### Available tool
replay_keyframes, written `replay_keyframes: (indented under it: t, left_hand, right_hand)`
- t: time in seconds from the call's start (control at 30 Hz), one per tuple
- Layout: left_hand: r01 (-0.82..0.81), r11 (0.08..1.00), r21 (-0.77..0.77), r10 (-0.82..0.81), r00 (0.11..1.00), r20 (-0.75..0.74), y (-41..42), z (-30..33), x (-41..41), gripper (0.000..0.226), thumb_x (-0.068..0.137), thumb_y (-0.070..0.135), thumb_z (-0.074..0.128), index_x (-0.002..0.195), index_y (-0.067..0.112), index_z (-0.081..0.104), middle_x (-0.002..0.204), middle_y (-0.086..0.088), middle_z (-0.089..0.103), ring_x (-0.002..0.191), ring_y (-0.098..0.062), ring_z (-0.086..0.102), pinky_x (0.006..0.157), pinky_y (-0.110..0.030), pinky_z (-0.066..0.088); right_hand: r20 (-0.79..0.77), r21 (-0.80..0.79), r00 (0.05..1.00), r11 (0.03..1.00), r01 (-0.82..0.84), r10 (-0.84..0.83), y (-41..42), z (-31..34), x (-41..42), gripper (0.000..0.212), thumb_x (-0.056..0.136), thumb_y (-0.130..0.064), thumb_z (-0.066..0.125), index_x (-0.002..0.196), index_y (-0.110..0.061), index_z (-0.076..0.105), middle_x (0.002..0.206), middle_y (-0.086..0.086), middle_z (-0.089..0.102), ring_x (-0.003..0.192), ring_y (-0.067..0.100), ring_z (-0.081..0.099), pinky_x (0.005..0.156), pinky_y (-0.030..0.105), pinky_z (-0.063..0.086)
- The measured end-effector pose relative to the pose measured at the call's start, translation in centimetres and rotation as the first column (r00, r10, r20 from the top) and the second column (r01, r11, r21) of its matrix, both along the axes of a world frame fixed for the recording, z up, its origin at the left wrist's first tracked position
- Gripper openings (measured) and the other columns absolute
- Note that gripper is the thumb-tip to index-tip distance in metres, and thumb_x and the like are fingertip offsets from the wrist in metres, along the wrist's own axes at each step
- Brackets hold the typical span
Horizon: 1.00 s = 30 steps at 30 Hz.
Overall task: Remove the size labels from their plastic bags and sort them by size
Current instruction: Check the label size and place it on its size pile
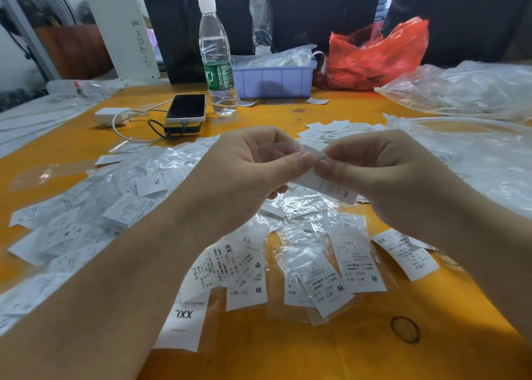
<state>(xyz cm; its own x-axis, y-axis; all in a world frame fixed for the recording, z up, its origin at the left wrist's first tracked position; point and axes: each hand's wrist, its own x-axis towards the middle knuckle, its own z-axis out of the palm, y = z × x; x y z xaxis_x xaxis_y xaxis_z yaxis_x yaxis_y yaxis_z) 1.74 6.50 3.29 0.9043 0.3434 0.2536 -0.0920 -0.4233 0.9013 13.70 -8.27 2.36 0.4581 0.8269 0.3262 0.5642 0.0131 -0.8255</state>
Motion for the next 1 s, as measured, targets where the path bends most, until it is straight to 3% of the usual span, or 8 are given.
replay_keyframes:
  t: [0.1, 0.23, 0.33, 0.5, 0.67, 0.8, 0.87, 1.0]
  left_hand:
    - [0.001, 1.0, -0.011, 0.0, 1.0, 0.016, -0.02, -0.04, -0.03, 0.025, 0.075, 0.037, 0.067, 0.084, 0.013, 0.072, 0.071, 0.002, 0.068, 0.061, -0.008, 0.058, 0.059, -0.023, 0.052]
    - [0.001, 0.999, -0.043, 0.0, 1.0, 0.025, 0.1, -0.09, -0.01, 0.029, 0.073, 0.039, 0.066, 0.084, 0.012, 0.072, 0.072, 0.004, 0.069, 0.061, -0.008, 0.058, 0.06, -0.022, 0.052]
    - [0.008, 0.998, -0.061, -0.007, 1.0, 0.029, 0.17, -0.11, 0.0, 0.03, 0.072, 0.038, 0.067, 0.084, 0.012, 0.073, 0.072, 0.003, 0.069, 0.062, -0.008, 0.058, 0.059, -0.021, 0.052]
    - [0.025, 0.999, -0.038, -0.024, 1.0, 0.019, 0.22, -0.03, -0.12, 0.025, 0.07, 0.039, 0.069, 0.083, 0.018, 0.075, 0.074, -0.001, 0.07, 0.063, -0.01, 0.058, 0.058, -0.019, 0.051]
    - [0.045, 0.998, -0.045, -0.045, 0.999, -0.006, 0.22, 0.21, -0.24, 0.017, 0.069, 0.026, 0.074, 0.085, 0.019, 0.073, 0.079, 0.006, 0.075, 0.063, 0.0, 0.062, 0.056, -0.014, 0.048]
    - [-0.01, 0.998, -0.054, 0.01, 1.0, -0.004, 0.31, 0.13, -0.21, 0.028, 0.064, 0.029, 0.078, 0.087, 0.017, 0.07, 0.081, 0.004, 0.075, 0.065, -0.004, 0.063, 0.058, -0.019, 0.052]
    - [-0.016, 0.997, -0.078, 0.016, 1.0, 0.004, 0.34, 0.15, -0.2, 0.027, 0.062, 0.031, 0.078, 0.082, 0.015, 0.069, 0.079, 0.002, 0.074, 0.065, -0.009, 0.062, 0.059, -0.022, 0.053]
    - [0.01, 0.994, -0.11, -0.011, 1.0, -0.007, 0.35, 0.11, -0.24, 0.024, 0.064, 0.036, 0.075, 0.078, 0.017, 0.073, 0.073, -0.003, 0.07, 0.064, -0.012, 0.06, 0.06, -0.025, 0.054]
  right_hand:
    - [0.077, 0.012, 0.997, 1.0, 0.008, -0.009, -0.05, 0.0, 0.01, 0.018, 0.092, -0.024, 0.063, 0.081, -0.019, 0.075, 0.07, 0.012, 0.064, 0.067, 0.037, 0.055, 0.053, 0.044, 0.041]
    - [0.103, 0.011, 0.995, 1.0, -0.006, 0.005, -0.22, 0.21, 0.1, 0.018, 0.091, -0.022, 0.062, 0.078, -0.019, 0.074, 0.058, -0.005, 0.057, 0.051, 0.008, 0.046, 0.048, 0.022, 0.037]
    - [0.113, -0.007, 0.994, 1.0, -0.008, 0.009, -0.24, 0.3, 0.16, 0.018, 0.091, -0.023, 0.063, 0.078, -0.02, 0.074, 0.058, -0.008, 0.057, 0.05, 0.011, 0.045, 0.046, 0.026, 0.037]
    - [0.143, -0.015, 0.99, 1.0, -0.016, 0.018, -0.21, 0.23, 0.11, 0.016, 0.091, -0.025, 0.063, 0.08, -0.022, 0.075, 0.068, 0.002, 0.064, 0.064, 0.034, 0.056, 0.055, 0.045, 0.044]
    - [0.131, 0.025, 0.991, 1.0, -0.017, 0.014, -0.22, 0.08, -0.02, 0.02, 0.092, -0.024, 0.062, 0.079, -0.014, 0.074, 0.064, 0.012, 0.056, 0.053, 0.017, 0.043, 0.048, 0.025, 0.033]
    - [0.135, -0.011, 0.991, 1.0, -0.013, 0.014, -0.27, 0.17, 0.07, 0.018, 0.092, -0.022, 0.061, 0.081, -0.015, 0.074, 0.054, -0.005, 0.049, 0.047, 0.004, 0.038, 0.044, 0.016, 0.031]
    - [0.15, -0.017, 0.989, 1.0, -0.014, 0.016, -0.33, 0.28, 0.05, 0.018, 0.092, -0.022, 0.062, 0.08, -0.016, 0.074, 0.057, -0.003, 0.052, 0.048, 0.007, 0.041, 0.044, 0.02, 0.032]
    - [0.184, -0.033, 0.983, 0.999, -0.016, 0.022, -0.37, 0.51, -0.05, 0.016, 0.092, -0.024, 0.062, 0.083, -0.02, 0.075, 0.072, 0.013, 0.063, 0.066, 0.035, 0.056, 0.058, 0.048, 0.046]
